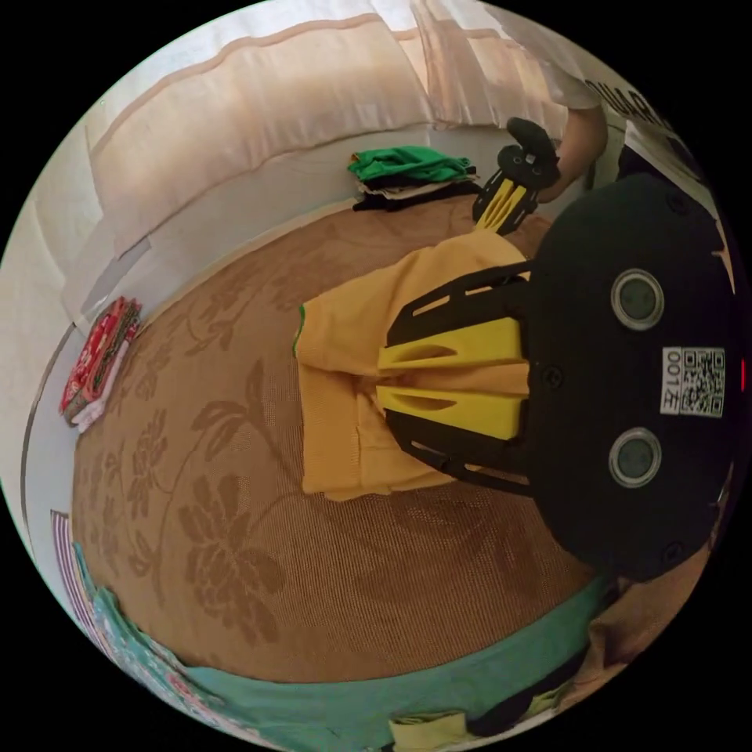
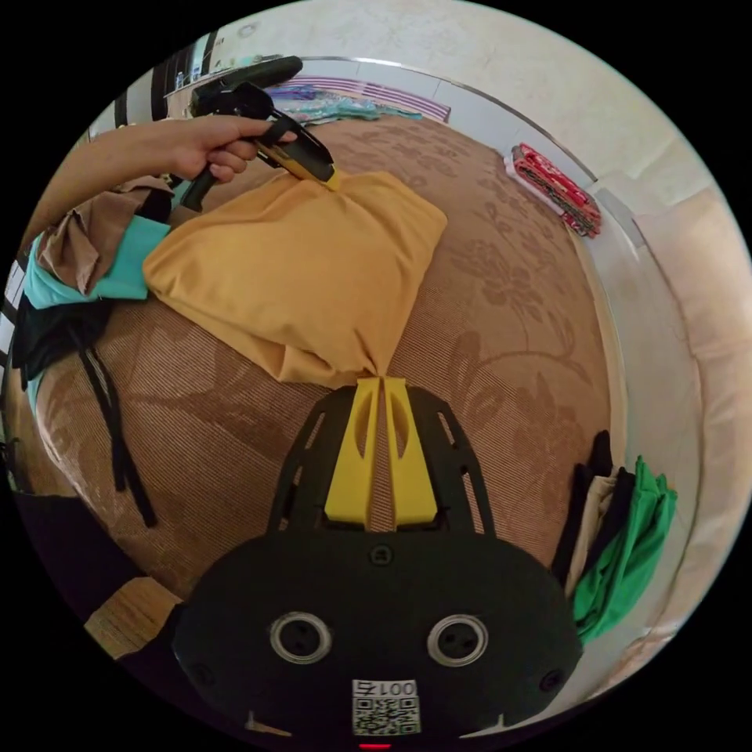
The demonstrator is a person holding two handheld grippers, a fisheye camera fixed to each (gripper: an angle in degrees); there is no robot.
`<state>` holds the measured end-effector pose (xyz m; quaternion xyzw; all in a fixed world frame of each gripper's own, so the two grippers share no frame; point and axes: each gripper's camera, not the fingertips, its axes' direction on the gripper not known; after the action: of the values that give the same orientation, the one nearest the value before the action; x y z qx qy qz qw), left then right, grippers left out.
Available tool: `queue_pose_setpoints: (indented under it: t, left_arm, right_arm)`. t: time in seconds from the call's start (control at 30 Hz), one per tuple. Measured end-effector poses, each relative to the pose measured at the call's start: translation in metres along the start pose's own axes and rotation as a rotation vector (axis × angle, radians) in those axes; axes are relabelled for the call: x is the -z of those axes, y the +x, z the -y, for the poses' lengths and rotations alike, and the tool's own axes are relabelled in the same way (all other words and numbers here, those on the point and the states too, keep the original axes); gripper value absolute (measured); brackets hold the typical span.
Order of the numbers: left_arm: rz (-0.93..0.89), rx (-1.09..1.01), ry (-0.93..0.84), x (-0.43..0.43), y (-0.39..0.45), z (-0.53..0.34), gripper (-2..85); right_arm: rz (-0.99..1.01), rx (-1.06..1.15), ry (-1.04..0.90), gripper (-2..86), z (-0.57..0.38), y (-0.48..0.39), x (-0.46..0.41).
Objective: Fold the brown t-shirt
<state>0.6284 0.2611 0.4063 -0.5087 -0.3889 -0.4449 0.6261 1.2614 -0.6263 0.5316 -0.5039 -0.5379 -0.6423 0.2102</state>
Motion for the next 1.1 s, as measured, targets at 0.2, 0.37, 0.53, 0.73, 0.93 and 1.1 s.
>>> queue_pose_setpoints:
  t: [0.2,0.37,0.53,0.73,0.93,1.1]
  left_arm:
    - [0.054,0.059,0.039,0.043,-0.001,-0.036,2.0]
    - [0.078,-0.099,-0.033,0.047,0.049,-0.078,2.5]
    - [0.314,-0.217,-0.209,-0.006,0.072,-0.094,1.9]
    - [0.178,0.02,-0.088,-0.004,0.046,-0.111,0.4]
    - [0.137,0.072,0.135,0.04,0.059,-0.1,0.1]
    - [0.209,-0.076,0.108,0.025,0.061,-0.044,2.0]
  right_arm:
    - [0.0,0.098,-0.028,0.3,0.008,0.01,0.017]
    - [0.065,0.004,0.056,0.2,0.009,0.057,0.059]
    - [0.284,0.201,0.115,0.1,0.059,0.057,0.056]
    - [0.319,0.234,0.062,0.1,0.044,0.068,0.022]
    - [0.187,0.268,0.253,1.0,0.075,0.128,0.088]
    - [0.138,0.42,0.258,6.0,0.142,0.171,0.063]
